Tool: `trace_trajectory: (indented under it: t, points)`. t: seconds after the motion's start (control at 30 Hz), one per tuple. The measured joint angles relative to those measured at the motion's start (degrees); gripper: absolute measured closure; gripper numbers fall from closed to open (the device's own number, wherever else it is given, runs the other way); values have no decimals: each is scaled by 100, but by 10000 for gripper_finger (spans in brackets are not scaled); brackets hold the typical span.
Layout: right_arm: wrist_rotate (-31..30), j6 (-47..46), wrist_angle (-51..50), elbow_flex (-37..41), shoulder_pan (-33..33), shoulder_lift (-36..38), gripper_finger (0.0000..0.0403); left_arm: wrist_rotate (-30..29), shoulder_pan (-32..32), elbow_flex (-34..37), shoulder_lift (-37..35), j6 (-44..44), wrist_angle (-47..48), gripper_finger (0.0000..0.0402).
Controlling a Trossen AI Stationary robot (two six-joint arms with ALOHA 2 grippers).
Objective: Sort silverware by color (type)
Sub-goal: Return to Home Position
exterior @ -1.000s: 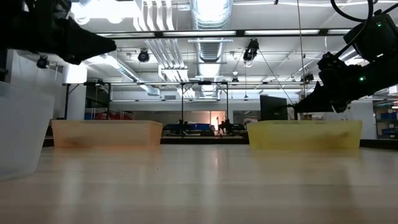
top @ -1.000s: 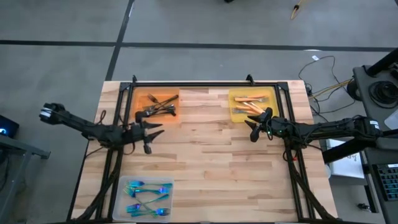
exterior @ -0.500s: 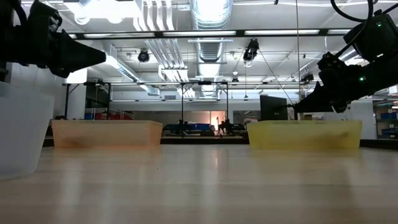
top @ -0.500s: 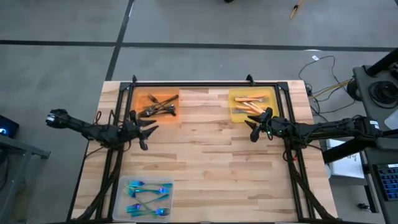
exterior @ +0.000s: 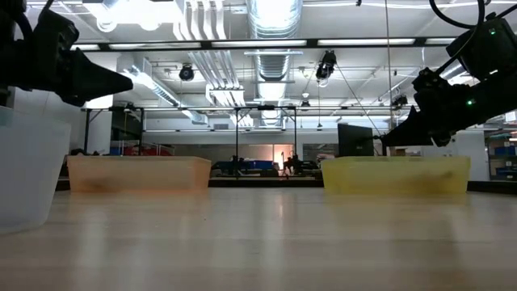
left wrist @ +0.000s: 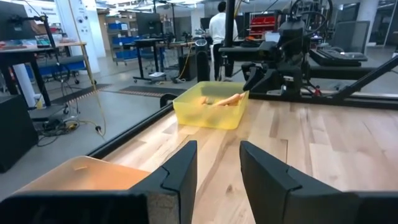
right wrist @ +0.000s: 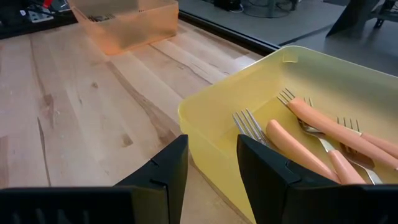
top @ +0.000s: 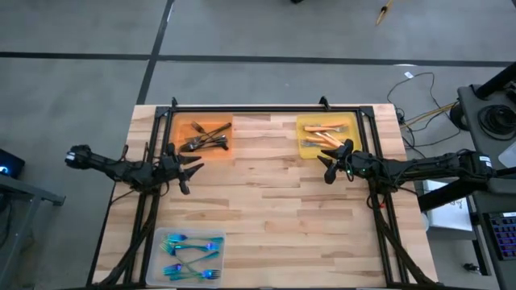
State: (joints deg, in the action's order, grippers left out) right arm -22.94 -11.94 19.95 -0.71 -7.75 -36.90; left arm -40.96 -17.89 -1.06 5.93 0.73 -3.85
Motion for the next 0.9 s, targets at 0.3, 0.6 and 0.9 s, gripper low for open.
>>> trace_trajectory:
  t: [0.3,0.6,0.9]
  points:
    - [0,0,2,0,0,1,275,1,0,-8,109,0,-5,299]
    - [0,0,0,0,0,0,275,1,0,-11,201,0,-7,299]
    - [0,0,2,0,0,0,275,1,0,-17,307,0,-10,299]
